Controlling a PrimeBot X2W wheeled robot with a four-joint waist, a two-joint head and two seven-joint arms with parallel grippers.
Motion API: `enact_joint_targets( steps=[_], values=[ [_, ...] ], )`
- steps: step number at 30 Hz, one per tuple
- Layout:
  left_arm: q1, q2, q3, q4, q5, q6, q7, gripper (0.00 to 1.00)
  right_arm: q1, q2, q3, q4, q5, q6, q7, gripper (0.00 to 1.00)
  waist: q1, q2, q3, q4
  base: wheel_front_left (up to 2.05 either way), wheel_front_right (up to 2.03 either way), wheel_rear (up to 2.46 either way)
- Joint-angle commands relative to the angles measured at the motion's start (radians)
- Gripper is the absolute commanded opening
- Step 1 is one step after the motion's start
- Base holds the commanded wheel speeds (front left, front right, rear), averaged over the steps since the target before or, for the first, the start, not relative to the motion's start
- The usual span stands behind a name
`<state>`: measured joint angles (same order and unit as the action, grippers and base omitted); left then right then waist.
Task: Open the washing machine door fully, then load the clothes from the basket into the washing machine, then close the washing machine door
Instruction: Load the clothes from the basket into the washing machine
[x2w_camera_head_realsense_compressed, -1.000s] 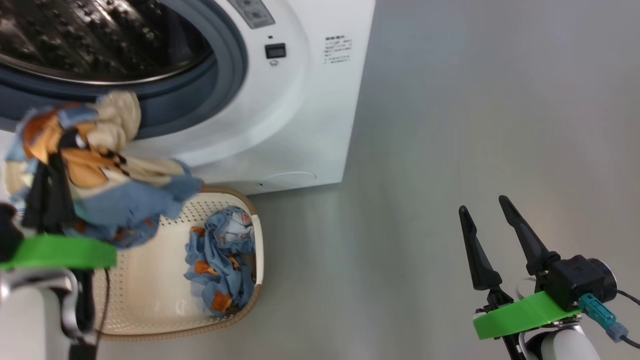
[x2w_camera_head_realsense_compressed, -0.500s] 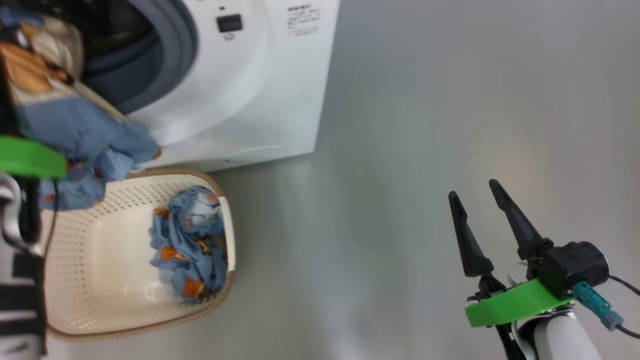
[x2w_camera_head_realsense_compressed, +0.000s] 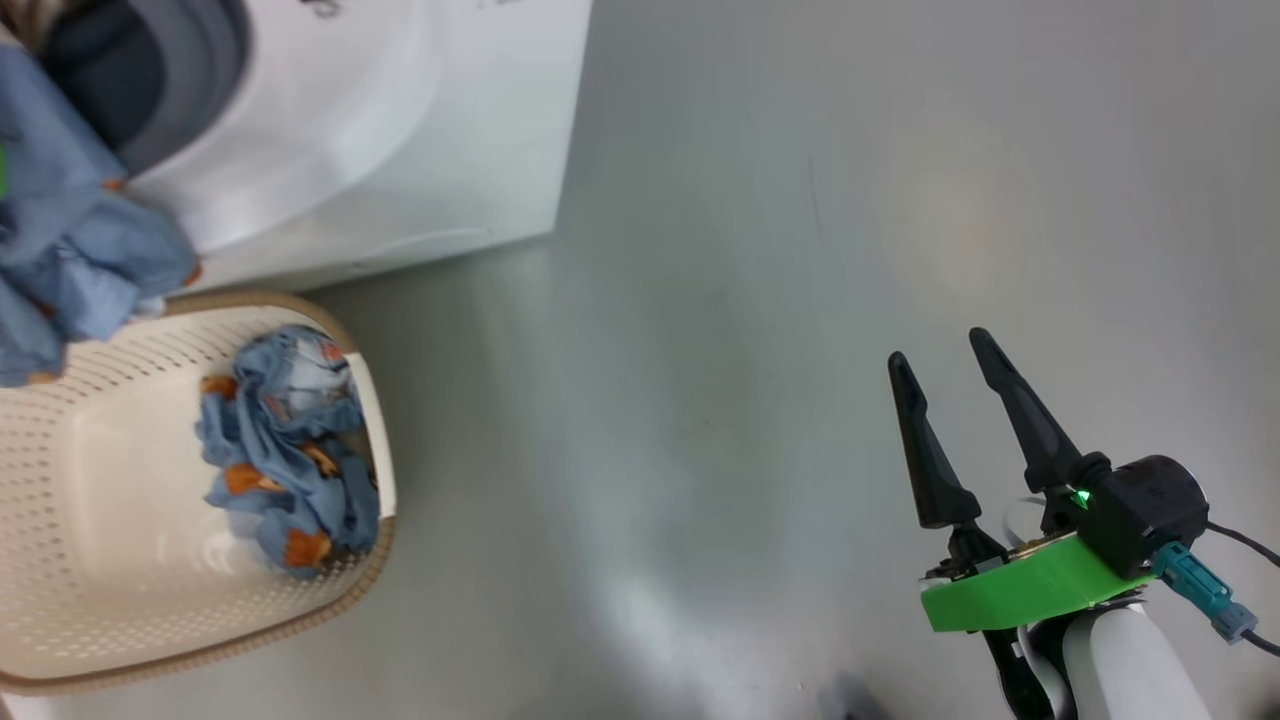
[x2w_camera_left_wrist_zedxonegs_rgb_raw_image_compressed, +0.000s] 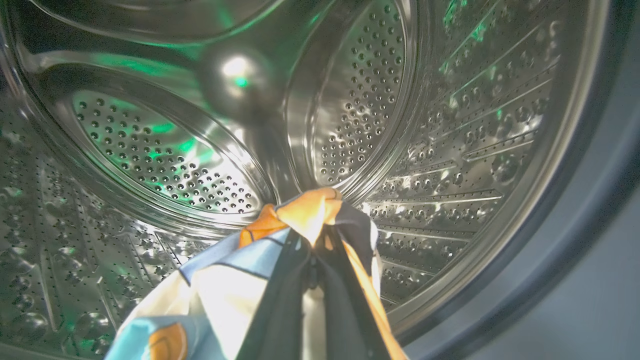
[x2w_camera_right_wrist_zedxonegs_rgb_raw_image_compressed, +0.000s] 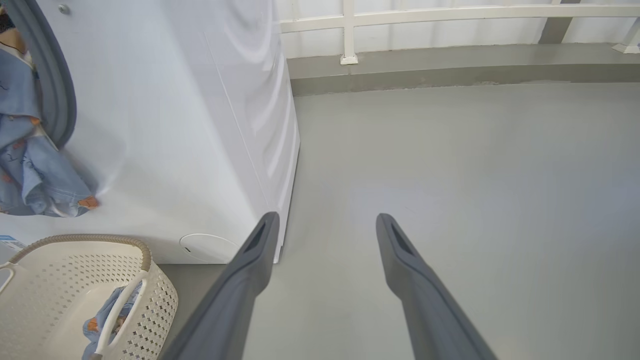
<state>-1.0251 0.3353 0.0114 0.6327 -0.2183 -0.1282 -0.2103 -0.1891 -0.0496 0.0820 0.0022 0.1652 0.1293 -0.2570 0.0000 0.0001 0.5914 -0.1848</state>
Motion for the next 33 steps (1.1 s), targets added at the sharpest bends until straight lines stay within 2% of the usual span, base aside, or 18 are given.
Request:
enact_joint_targets(
  steps=[1, 7, 17, 20, 25, 29, 30, 31, 32, 33],
  values=[
    [-0.028, 0.065, 0.017, -0.004, -0.007, -0.002, 0.003, 0.0, -0.002, -0.001, 0.022, -0.028, 0.008, 0.001, -0.005, 1.0, 0.0, -0.0001, 0.054, -0.029, 0.0, 0.0, 0.0],
    [-0.124, 0.102, -0.024, 0.072, -0.003, -0.002, 0.005, 0.0, -0.013, -0.001, 0.031, -0.035, 0.023, 0.001, -0.005, 1.0, 0.0, -0.0001, 0.119, -0.032, 0.0, 0.0, 0.0],
    [-0.237, 0.132, -0.065, 0.113, 0.048, 0.011, -0.046, 0.0, -0.023, -0.001, 0.057, -0.031, 0.041, 0.001, -0.005, 1.0, 0.0, -0.0001, 0.162, -0.035, 0.0, 0.0, 0.0],
    [-0.277, 0.152, -0.062, 0.086, 0.068, 0.024, -0.05, 0.0, -0.022, -0.001, 0.069, -0.029, 0.045, 0.001, -0.005, 1.0, 0.0, -0.0001, 0.17, -0.04, 0.0, 0.0, 0.0],
    [-0.303, 0.166, -0.045, -0.041, 0.098, 0.046, -0.051, 0.0, -0.022, -0.001, 0.076, -0.028, 0.048, 0.001, -0.005, 1.0, 0.0, -0.0001, 0.177, -0.045, 0.0, 0.0, 0.0],
    [-0.281, 0.157, -0.032, -0.041, 0.098, 0.051, -0.051, 0.0, -0.021, -0.001, 0.077, -0.022, 0.047, 0.001, -0.005, 1.0, 0.0, -0.0001, 0.171, -0.045, 0.0, 0.0, 0.0],
    [-0.272, 0.153, -0.028, -0.026, 0.094, 0.052, -0.051, 0.05, -0.022, -0.001, 0.077, -0.02, 0.047, 0.001, -0.005, 1.0, 0.0, -0.0001, 0.167, -0.044, 0.0, 0.0, 0.0],
    [-0.267, 0.147, -0.021, -0.011, 0.088, 0.054, -0.051, 0.37, -0.022, -0.001, 0.077, -0.019, 0.047, 0.001, -0.005, 1.0, 0.0, -0.0001, 0.165, -0.043, 0.0, 0.0, 0.0],
    [-0.263, 0.145, -0.023, -0.006, 0.091, 0.054, -0.051, 1.0, -0.023, -0.001, 0.077, -0.017, 0.047, 0.001, -0.005, 1.0, 0.0, -0.0001, 0.164, -0.041, 0.0, 0.0, 0.0],
    [-0.255, 0.138, -0.022, 0.003, 0.088, 0.052, -0.051, 1.0, -0.024, -0.001, 0.077, -0.016, 0.047, 0.001, -0.005, 1.0, 0.0, -0.0001, 0.161, -0.038, 0.0, 0.0, 0.0]
  ],
)
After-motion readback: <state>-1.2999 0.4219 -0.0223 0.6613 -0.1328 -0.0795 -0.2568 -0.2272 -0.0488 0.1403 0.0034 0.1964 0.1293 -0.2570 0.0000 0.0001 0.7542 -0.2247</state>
